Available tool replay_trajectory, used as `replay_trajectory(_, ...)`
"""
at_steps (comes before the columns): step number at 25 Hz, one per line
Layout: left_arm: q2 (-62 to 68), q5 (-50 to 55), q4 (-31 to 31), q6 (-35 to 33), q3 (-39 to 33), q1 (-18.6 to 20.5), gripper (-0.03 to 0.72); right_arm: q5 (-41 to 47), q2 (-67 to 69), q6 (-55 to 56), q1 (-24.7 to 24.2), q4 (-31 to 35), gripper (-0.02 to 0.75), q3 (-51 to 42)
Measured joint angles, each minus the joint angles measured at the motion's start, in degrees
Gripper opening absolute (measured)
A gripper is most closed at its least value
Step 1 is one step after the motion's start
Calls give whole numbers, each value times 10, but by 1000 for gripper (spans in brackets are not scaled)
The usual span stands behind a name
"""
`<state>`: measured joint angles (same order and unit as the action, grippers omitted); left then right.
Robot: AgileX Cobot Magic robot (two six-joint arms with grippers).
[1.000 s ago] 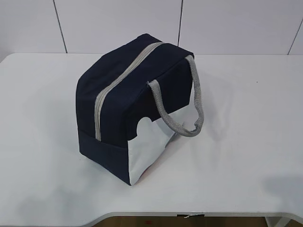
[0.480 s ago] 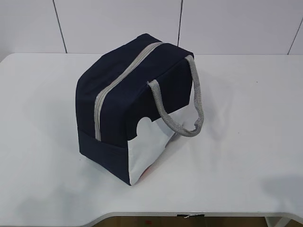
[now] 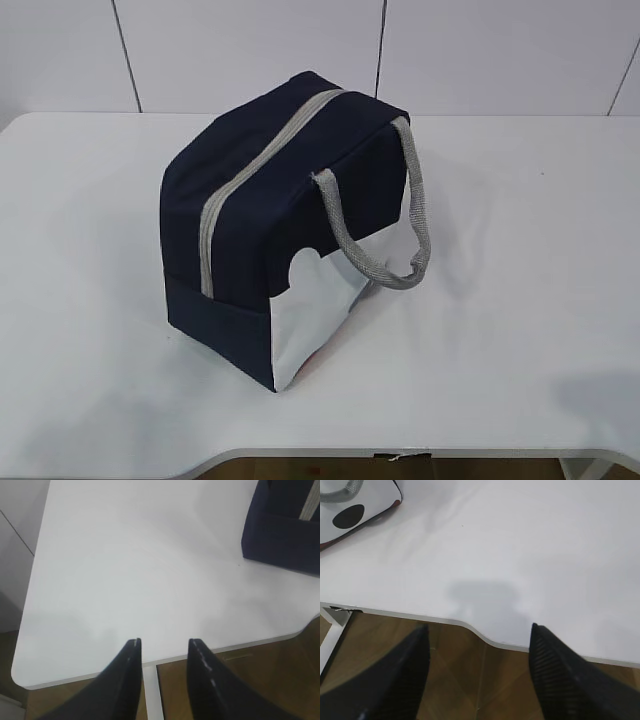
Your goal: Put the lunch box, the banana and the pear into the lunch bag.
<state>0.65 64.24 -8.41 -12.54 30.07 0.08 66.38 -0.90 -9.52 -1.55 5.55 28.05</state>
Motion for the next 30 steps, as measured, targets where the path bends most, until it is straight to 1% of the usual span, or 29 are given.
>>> replay_trajectory(3,0,0,0,0,0,9,237,0,0,0,0,0,500,0)
replay_trajectory(30,0,0,0,0,0,9,236,0,0,0,0,0,498,0)
